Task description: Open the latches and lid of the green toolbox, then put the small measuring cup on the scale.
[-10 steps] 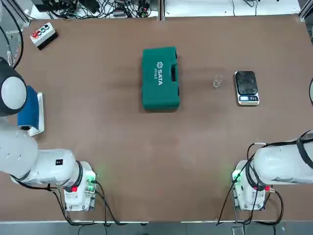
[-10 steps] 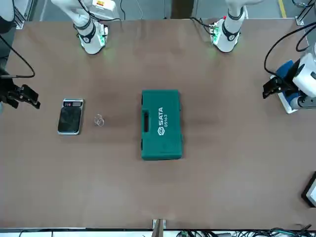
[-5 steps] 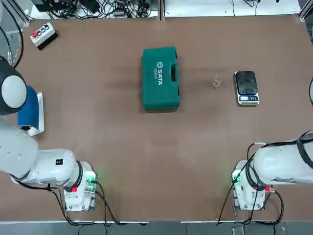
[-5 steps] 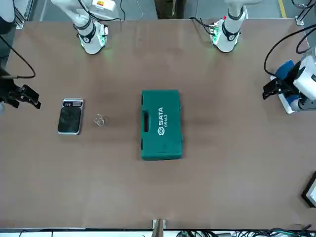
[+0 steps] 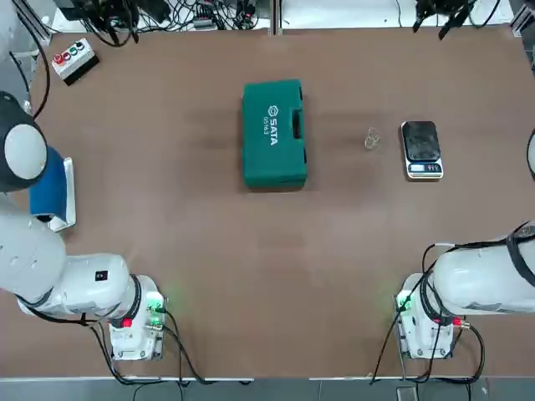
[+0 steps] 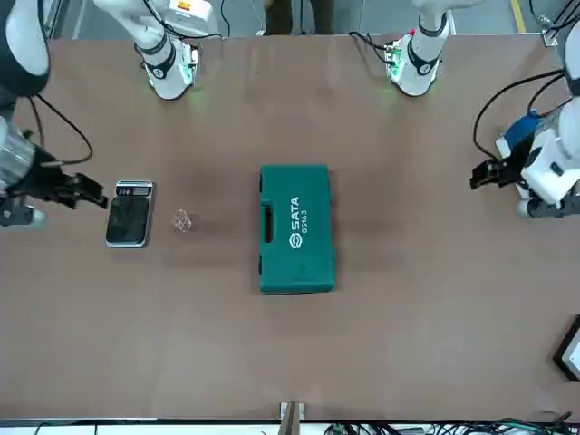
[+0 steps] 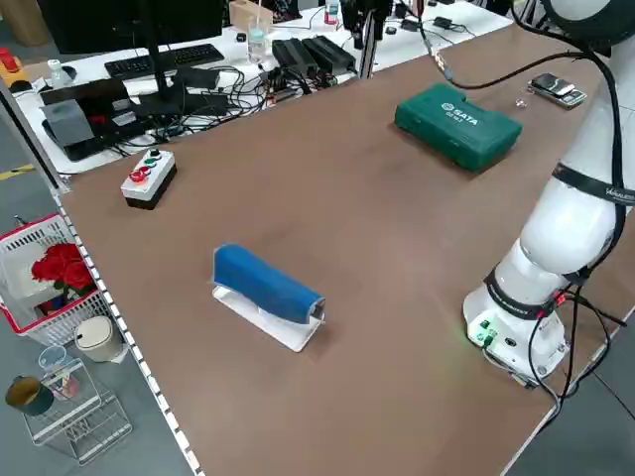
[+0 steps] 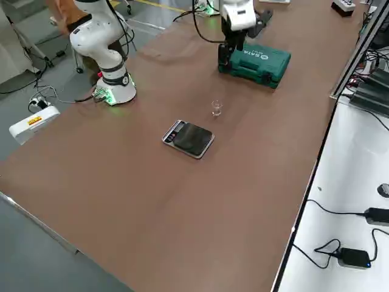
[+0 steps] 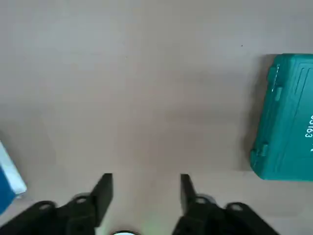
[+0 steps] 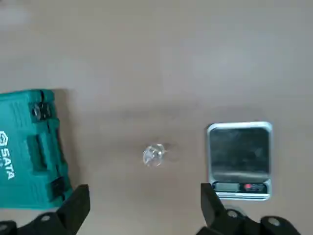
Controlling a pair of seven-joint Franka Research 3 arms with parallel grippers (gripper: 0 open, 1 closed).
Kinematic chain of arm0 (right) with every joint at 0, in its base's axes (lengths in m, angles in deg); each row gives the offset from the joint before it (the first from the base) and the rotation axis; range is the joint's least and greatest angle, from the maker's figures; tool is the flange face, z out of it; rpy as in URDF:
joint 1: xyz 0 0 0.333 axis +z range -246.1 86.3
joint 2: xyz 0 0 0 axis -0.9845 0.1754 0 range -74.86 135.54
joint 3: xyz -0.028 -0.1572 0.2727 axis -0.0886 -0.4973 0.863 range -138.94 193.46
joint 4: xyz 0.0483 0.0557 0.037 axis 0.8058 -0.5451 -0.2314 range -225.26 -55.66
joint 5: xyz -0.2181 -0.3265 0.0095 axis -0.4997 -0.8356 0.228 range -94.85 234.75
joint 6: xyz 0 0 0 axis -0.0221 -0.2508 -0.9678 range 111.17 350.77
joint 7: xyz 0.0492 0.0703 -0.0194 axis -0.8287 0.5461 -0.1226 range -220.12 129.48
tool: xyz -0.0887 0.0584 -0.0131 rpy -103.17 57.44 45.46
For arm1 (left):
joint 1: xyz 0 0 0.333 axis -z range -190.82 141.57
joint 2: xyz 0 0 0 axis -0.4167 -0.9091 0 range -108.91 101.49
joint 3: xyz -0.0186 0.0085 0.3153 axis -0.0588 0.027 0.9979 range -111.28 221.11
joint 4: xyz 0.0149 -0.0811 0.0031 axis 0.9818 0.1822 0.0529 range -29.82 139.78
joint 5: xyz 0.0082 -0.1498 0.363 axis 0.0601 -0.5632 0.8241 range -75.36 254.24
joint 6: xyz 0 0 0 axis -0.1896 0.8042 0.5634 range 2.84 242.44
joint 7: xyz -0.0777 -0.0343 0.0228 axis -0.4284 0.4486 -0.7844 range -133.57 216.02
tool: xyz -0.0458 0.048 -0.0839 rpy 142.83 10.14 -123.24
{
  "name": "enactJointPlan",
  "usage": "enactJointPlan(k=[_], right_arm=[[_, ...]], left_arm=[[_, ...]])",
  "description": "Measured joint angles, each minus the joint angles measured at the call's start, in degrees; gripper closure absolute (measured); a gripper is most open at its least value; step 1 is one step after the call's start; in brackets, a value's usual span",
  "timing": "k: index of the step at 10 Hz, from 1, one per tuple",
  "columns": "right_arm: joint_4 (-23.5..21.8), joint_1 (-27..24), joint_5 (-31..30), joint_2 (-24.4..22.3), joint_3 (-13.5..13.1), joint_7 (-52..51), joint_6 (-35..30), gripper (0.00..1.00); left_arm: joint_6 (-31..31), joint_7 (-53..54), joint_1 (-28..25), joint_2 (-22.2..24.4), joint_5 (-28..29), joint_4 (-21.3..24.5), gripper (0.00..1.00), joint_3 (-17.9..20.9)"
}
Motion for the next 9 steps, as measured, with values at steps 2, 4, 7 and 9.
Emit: enactJointPlan(k=[2, 4, 7, 9], right_arm=[[-7.32, 1.1, 12.41, 0.12, 0.18, -0.15, 4.34, 0.0], [-13.82, 3.25, 18.86, 0.57, 3.44, -0.36, 13.65, 0.0], [-16.72, 4.1, 31.21, 5.47, 9.73, -9.26, 20.61, 0.0], [-16.99, 3.8, 39.86, 9.47, 9.52, -19.9, 20.59, 0.0]], left_arm=[[1.52, -0.03, -1.01, 0.01, -2.79, 2.87, 0.74, 0.03], [4.0, 0.84, -2.03, 0.08, -5.09, 5.72, 0.98, -0.02], [12.89, 0.83, -1.76, 0.69, -7.99, 14.87, 0.99, -2.74], [22.71, 0.78, -1.7, 1.36, -12.86, 21.54, 0.99, -4.51]])
